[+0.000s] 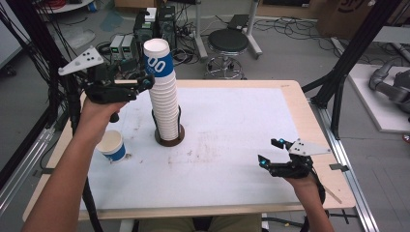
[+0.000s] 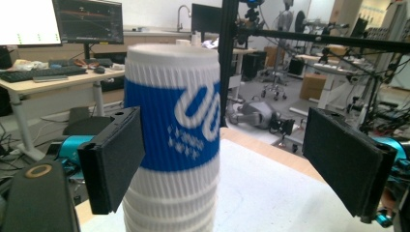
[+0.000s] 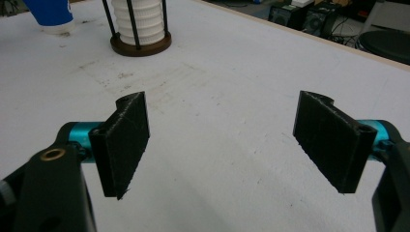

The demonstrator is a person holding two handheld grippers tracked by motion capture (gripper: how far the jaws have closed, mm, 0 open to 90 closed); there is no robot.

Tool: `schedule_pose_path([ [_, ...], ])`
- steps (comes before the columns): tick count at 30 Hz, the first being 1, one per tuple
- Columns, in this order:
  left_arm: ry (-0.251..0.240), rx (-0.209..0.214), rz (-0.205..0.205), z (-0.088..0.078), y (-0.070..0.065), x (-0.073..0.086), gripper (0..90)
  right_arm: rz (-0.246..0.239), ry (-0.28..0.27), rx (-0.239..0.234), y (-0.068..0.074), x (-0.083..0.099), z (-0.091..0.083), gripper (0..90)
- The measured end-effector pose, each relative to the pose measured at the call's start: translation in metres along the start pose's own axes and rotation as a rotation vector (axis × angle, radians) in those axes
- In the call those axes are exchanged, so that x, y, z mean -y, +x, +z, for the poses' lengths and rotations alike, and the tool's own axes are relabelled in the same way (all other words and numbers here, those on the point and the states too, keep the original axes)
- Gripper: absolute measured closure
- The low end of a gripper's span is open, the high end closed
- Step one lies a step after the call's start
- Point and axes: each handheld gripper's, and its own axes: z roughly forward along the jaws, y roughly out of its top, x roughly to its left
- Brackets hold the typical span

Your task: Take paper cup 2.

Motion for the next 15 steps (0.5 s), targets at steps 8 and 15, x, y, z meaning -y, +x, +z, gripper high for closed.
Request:
schedule_pose_path([
  [8, 0.019, -0.037, -0.004, 0.015, 0.012, -0.015, 15.4, 0.003, -0.003, -0.002, 0.0, 0.0, -0.001, 21.0],
  [15, 0.064, -0.064, -0.007, 0.037, 0.018, -0.02, 15.4, -0.004, -0.014, -0.006, 0.001, -0.002, -0.001, 21.0],
])
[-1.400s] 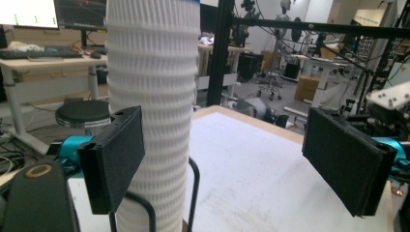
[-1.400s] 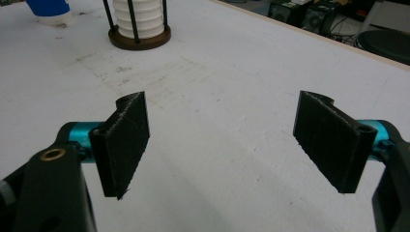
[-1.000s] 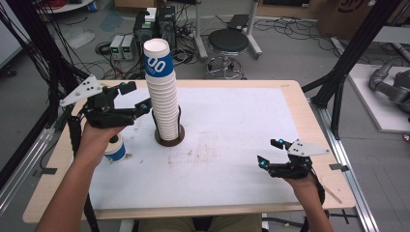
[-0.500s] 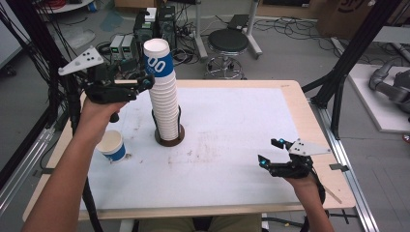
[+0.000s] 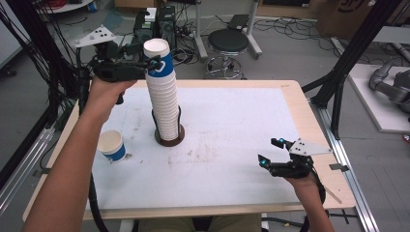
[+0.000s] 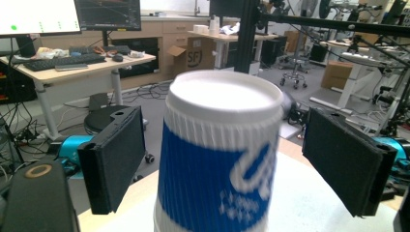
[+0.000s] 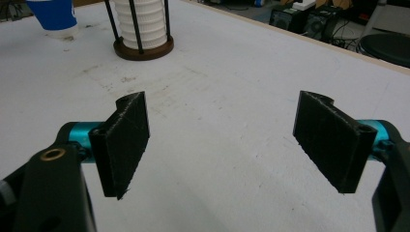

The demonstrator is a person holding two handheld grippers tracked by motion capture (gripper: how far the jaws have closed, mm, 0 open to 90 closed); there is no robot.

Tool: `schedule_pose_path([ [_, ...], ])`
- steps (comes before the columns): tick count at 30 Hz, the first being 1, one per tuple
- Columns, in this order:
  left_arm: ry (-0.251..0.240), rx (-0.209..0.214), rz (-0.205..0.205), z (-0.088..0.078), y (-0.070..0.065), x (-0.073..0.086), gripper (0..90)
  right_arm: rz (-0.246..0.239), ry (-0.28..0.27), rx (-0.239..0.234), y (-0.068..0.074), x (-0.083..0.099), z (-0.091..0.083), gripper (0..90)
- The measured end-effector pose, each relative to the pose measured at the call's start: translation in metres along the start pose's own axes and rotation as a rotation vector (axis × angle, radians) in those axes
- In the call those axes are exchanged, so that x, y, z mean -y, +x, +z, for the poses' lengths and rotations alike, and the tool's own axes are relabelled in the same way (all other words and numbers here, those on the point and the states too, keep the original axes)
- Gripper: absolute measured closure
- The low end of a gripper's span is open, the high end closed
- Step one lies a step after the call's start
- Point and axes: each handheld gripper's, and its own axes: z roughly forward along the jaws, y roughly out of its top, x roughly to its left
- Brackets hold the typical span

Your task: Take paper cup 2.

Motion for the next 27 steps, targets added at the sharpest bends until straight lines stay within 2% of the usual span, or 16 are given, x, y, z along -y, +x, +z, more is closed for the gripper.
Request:
schedule_pose_path([
  [5, 0.018, -0.012, 0.004, 0.015, -0.001, 0.003, 17.1, 0.002, 0.005, -0.003, 0.0, 0.001, 0.001, 21.0],
  [9, 0.005, -0.022, 0.019, 0.019, -0.003, 0.004, 26.9, 0.005, 0.001, -0.003, 0.0, 0.001, 0.0, 21.0],
  [18, 0.009, -0.018, 0.03, 0.018, -0.002, 0.003, 28.2, 0.009, 0.0, -0.001, -0.003, 0.001, -0.002, 21.0],
  [27, -0.034, -0.028, 0.037, 0.014, -0.006, -0.003, 29.0, 0.003, 0.012, -0.011, 0.001, 0.002, 0.001, 21.0],
])
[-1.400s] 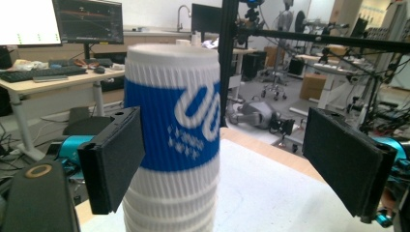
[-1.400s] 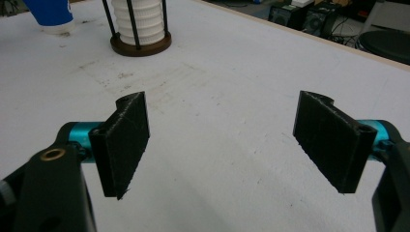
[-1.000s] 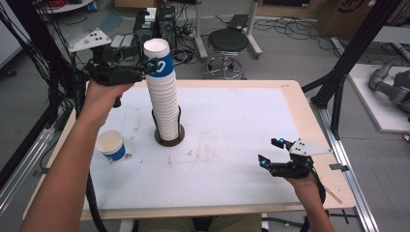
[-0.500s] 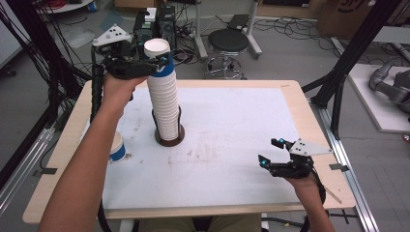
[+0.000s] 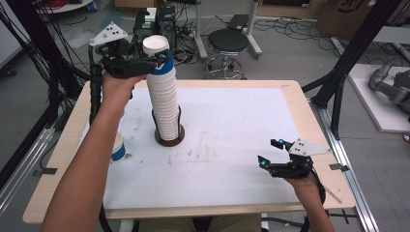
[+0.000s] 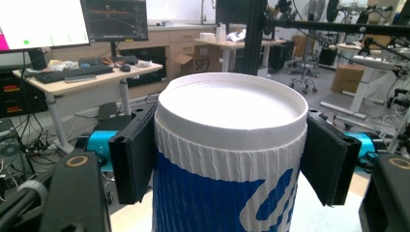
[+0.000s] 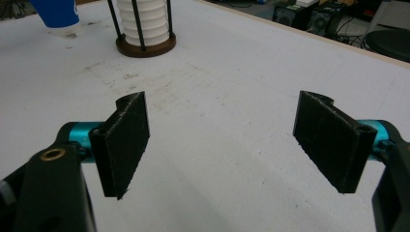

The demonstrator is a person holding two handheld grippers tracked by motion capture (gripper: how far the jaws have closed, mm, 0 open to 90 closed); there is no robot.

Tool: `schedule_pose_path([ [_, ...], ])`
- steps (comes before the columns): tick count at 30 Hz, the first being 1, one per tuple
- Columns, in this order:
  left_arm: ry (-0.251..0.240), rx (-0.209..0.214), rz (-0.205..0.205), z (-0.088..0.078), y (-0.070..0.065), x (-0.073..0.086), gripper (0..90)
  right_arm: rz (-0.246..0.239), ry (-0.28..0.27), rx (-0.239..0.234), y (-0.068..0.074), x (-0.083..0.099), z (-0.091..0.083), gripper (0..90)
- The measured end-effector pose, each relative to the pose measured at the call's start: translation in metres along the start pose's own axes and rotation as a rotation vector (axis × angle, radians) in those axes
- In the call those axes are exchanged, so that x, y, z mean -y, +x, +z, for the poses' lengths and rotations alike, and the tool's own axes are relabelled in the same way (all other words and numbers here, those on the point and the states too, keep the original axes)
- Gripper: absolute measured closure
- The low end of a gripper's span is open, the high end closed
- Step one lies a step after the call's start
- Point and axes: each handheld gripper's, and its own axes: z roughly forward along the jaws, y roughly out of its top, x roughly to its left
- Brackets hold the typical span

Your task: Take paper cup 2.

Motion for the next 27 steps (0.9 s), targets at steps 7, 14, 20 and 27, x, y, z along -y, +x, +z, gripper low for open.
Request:
schedule_pose_path([
  [7, -0.012, 0.003, 0.036, -0.004, -0.006, -0.021, 29.1, -0.001, 0.0, -0.003, 0.001, -0.001, 0.0, 21.0],
  [14, -0.043, 0.001, 0.033, -0.011, -0.007, -0.034, 29.3, 0.002, 0.0, -0.006, 0.002, -0.001, 0.0, 21.0],
  [20, -0.091, 0.002, 0.017, -0.023, -0.006, -0.046, 29.6, 0.001, 0.0, -0.007, 0.002, -0.001, 0.0, 21.0],
  [27, -0.116, 0.002, 0.029, -0.039, -0.006, -0.053, 29.6, 0.0, -0.005, -0.005, 0.002, -0.002, 0.0, 21.0],
])
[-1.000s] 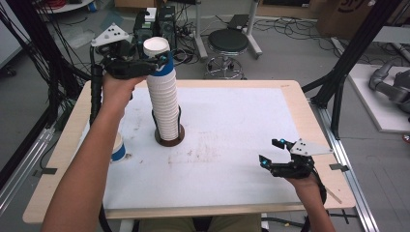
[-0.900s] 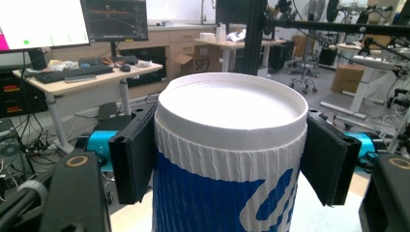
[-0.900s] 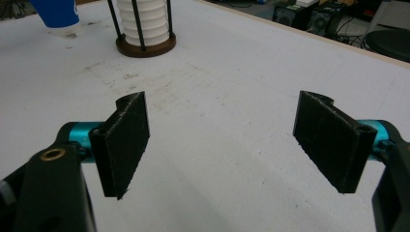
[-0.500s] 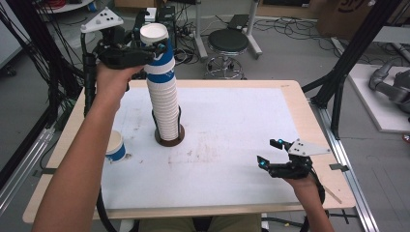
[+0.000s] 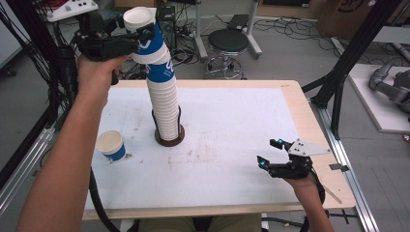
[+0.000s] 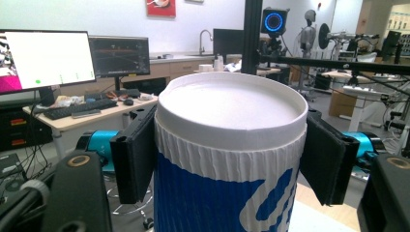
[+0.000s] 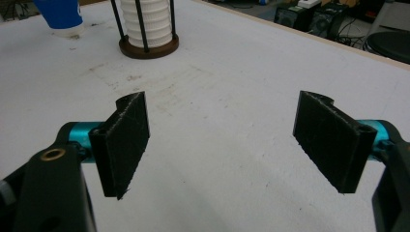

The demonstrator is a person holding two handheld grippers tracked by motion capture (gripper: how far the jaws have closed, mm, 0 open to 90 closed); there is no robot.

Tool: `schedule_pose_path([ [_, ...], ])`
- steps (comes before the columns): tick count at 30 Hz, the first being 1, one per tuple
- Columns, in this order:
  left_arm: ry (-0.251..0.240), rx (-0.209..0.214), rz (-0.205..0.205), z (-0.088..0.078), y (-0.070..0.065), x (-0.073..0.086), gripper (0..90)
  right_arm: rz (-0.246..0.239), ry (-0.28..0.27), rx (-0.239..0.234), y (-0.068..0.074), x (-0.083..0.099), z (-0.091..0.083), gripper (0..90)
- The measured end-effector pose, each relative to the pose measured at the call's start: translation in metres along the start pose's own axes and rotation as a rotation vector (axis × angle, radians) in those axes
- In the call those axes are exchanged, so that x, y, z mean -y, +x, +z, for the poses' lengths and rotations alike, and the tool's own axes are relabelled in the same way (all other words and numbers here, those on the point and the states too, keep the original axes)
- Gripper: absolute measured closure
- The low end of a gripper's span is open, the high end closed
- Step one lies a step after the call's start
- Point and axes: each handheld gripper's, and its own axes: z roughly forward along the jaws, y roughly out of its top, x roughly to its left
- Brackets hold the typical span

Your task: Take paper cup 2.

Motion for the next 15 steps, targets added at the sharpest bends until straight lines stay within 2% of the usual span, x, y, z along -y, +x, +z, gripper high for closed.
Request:
schedule_pose_path([
  [8, -0.013, -0.014, 0.006, -0.021, 0.004, -0.001, 29.7, -0.003, -0.002, 0.004, 0.0, 0.0, 0.0, 21.0],
  [15, -0.005, -0.021, 0.009, -0.042, 0.009, 0.01, 29.7, 0.004, 0.004, -0.001, 0.001, 0.0, 0.0, 21.0],
])
